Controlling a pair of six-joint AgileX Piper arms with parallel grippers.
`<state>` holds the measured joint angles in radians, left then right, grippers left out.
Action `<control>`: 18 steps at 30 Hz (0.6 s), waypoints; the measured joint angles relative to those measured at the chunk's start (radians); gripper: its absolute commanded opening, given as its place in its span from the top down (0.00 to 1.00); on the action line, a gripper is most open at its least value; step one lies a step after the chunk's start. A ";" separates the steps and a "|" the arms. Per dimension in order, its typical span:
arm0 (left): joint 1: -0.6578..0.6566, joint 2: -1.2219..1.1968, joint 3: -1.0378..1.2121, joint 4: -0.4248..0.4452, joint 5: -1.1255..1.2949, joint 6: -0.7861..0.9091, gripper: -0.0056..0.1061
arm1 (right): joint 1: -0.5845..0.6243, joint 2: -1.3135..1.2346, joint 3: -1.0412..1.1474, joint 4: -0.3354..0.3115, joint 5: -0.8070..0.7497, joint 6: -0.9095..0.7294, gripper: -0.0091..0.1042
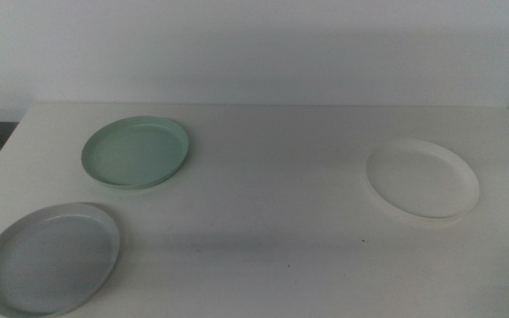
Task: Stack the three bowls on top of each other.
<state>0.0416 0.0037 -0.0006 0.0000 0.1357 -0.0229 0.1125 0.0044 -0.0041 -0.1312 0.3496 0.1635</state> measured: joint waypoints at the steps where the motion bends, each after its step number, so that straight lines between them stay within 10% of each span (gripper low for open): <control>1: 0.000 0.000 -0.007 0.000 0.020 0.000 0.11 | 0.000 0.000 0.000 0.000 0.000 0.000 0.22; 18: 0.068 0.889 -0.888 0.007 0.921 0.023 0.11 | 0.000 0.000 0.000 0.000 0.000 0.000 0.22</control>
<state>0.1091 0.8926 -0.8886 0.0070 1.0568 0.0000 0.1125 0.0044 -0.0041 -0.1312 0.3496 0.1635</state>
